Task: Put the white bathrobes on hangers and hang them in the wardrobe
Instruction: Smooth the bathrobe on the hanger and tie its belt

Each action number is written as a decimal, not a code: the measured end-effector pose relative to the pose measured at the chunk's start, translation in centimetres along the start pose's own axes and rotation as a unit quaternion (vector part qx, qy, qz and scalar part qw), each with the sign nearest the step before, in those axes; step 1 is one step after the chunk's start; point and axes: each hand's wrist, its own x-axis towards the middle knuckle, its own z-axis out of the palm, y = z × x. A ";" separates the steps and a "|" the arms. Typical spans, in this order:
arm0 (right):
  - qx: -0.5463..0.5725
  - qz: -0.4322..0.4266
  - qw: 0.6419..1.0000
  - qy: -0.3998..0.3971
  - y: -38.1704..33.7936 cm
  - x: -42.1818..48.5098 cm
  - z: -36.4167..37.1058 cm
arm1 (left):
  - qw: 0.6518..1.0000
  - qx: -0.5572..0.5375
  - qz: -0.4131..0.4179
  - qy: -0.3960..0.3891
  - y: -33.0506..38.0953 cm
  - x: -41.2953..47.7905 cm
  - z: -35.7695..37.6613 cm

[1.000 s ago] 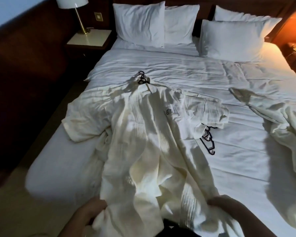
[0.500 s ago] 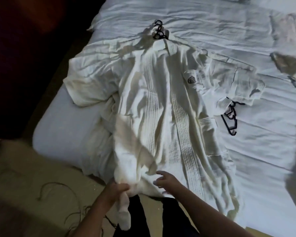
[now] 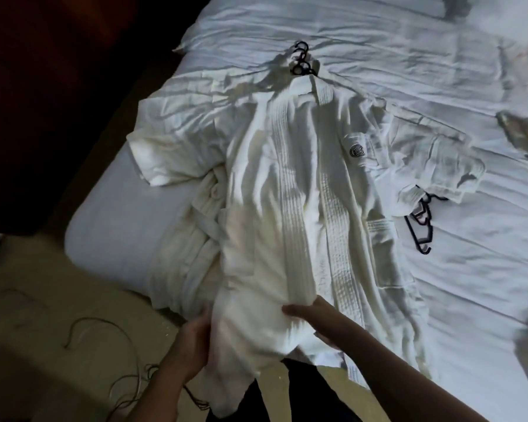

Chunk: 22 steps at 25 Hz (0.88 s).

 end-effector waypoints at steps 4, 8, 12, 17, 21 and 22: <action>0.040 -0.078 0.995 0.047 -0.2 -0.8 -5.1 | 0.940 0.250 0.140 0.187 1.3 1.0 -3.2; 0.123 -0.085 0.988 0.028 1.9 -0.6 -9.3 | 0.900 0.298 0.230 0.218 1.3 0.9 -3.1; 0.086 0.016 0.996 -0.033 5.2 -0.4 -8.5 | 0.887 0.364 0.199 0.201 -1.1 1.9 -4.1; 0.129 0.029 0.991 0.021 8.6 0.6 -6.5 | 0.912 0.343 0.103 0.200 -3.7 2.6 -6.4; -0.154 0.101 0.976 0.114 12.1 2.6 -6.6 | 0.912 0.368 0.083 0.161 -4.4 1.8 -6.0; -0.164 0.084 0.964 0.191 12.7 2.7 -6.5 | 0.893 0.420 0.067 0.151 -4.9 1.7 -6.4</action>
